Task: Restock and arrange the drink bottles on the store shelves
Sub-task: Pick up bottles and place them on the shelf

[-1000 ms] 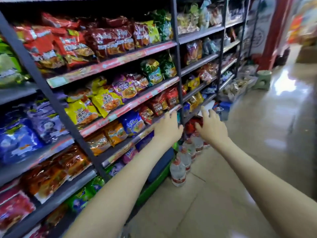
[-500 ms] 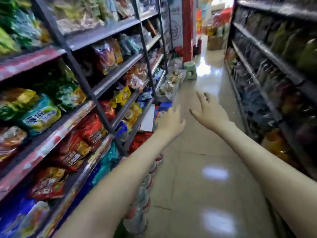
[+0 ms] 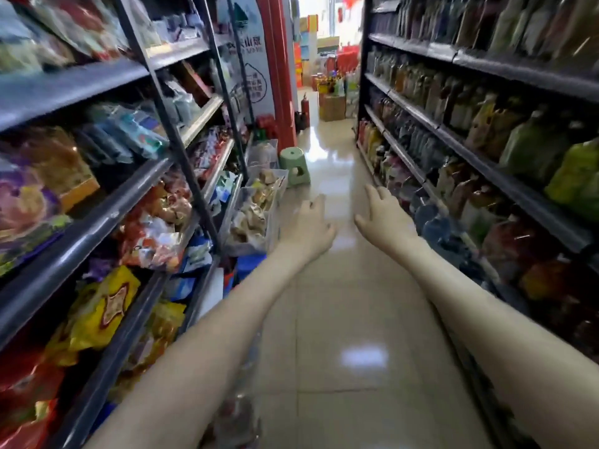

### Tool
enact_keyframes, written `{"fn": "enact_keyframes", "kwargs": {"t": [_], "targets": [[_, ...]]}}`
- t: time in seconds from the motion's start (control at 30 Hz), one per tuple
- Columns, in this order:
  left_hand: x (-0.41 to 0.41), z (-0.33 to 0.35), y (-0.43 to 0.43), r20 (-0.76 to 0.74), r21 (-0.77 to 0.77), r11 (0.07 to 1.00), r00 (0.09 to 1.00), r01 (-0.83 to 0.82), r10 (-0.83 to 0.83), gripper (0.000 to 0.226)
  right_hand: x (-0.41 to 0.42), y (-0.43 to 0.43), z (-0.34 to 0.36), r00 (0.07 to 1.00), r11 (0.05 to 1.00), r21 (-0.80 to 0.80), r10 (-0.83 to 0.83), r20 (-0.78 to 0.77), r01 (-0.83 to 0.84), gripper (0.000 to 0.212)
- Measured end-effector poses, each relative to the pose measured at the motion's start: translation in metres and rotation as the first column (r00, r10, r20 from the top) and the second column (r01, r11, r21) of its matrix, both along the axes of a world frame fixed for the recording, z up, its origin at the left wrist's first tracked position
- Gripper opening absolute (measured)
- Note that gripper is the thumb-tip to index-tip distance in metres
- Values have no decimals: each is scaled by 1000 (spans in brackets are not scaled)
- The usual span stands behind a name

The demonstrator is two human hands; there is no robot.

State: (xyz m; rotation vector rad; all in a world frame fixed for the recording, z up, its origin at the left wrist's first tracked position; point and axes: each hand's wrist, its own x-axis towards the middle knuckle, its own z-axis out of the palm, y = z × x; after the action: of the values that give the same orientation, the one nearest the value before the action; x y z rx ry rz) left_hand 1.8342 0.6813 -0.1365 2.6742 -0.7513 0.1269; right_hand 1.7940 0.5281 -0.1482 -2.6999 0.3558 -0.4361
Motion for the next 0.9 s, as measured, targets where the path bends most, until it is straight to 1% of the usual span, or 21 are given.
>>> {"fn": "enact_keyframes", "kwargs": {"t": [0.13,0.23,0.37,0.5,0.6,0.7,0.77,0.9], "targets": [[126,36,-79,62,-1,997,995,75,-74,56,110,-60,33,991,992,-38,-120,61,123,55],[210,45,-140,37,-98,981,985,170,-167,56,189,-116,40,977,979,-20,-202,73,204,57],[332,40,-213,36,-118,965,973,233,-230,58,308,-187,39,953,962,8,-273,131,274,54],[459,34,-283,64,-133,958,967,253,-246,52,444,-250,39,952,961,49,-275,136,271,55],[563,42,-332,71,-114,960,966,257,-250,58,547,-298,48,958,967,77,-250,141,241,55],[657,49,-369,108,-151,952,962,265,-250,64,638,-334,59,969,973,136,-206,137,188,59],[714,52,-391,126,-160,946,956,281,-263,64,692,-358,63,975,975,151,-183,129,163,59],[838,53,-450,149,-165,942,952,292,-269,65,803,-419,63,965,970,132,-223,136,205,59]]}}
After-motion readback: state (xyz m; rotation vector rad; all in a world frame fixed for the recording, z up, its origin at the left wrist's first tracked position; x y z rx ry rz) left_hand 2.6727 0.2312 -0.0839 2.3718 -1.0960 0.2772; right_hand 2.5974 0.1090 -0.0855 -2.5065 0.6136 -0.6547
